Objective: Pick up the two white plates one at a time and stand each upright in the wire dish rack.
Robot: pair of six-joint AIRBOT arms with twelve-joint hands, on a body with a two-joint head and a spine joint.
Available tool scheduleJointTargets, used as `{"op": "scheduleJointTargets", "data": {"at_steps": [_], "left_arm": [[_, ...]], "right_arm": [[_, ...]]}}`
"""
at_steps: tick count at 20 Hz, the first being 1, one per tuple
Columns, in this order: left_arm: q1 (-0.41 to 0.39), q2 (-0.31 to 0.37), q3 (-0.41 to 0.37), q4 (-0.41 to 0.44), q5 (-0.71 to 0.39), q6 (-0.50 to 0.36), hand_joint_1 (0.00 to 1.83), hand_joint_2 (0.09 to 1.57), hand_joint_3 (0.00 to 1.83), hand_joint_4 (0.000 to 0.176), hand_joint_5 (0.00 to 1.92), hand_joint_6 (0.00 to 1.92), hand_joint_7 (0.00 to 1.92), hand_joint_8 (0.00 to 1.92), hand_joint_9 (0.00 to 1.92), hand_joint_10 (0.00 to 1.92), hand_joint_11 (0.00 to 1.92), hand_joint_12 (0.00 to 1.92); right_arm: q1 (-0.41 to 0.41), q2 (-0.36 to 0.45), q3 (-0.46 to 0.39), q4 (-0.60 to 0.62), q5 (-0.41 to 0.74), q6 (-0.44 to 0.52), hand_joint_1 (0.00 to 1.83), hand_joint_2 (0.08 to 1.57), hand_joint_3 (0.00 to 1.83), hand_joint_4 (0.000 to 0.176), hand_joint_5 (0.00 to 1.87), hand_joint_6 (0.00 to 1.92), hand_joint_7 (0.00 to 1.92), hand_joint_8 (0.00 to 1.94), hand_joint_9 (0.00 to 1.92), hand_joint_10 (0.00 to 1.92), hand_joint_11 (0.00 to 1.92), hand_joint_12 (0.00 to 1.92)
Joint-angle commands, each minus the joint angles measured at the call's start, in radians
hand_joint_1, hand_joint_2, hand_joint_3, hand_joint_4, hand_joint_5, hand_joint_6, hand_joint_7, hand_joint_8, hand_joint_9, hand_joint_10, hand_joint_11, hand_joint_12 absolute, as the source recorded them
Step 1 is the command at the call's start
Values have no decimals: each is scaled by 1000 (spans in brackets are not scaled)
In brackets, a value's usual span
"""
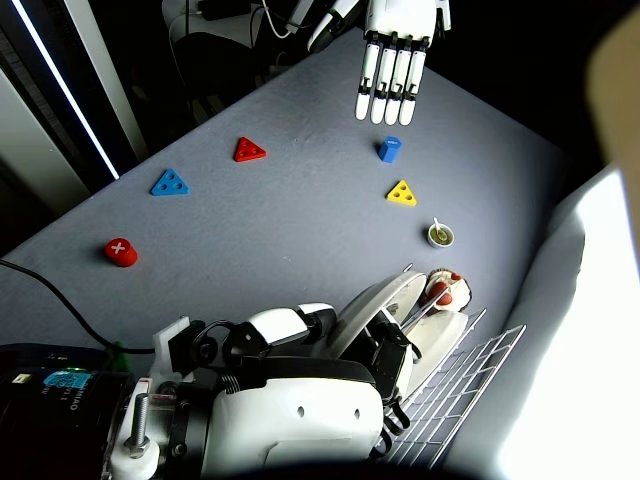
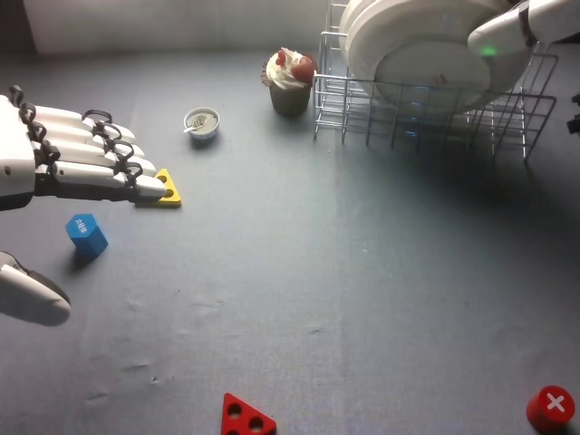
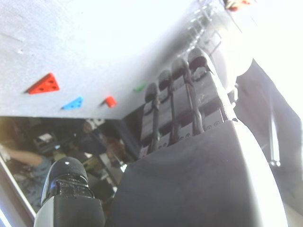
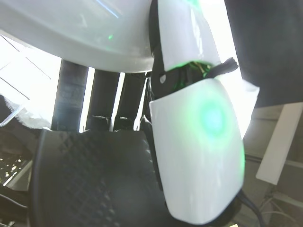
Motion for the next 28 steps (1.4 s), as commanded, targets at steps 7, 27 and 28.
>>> {"op": "scheduleJointTargets", "data": {"at_steps": [7,27,28], "left_arm": [[-18,7,-5,-91,-53,-2,11,984,0,0,171,2,210,0,198,0,185,7],[-19,10,-8,-92,-55,-2,4,989,0,0,159,7,220,9,218,8,203,11],[-19,10,-8,-92,-55,-2,1,990,0,0,154,5,219,7,221,8,204,11]], "right_arm": [[1,14,-8,65,118,13,1117,1030,0,0,761,0,833,0,967,0,935,531],[177,172,-217,-215,448,-141,924,983,0,62,677,0,651,0,674,0,578,563],[182,209,-279,-292,452,-245,879,985,0,69,606,0,626,0,613,0,491,524]]}}
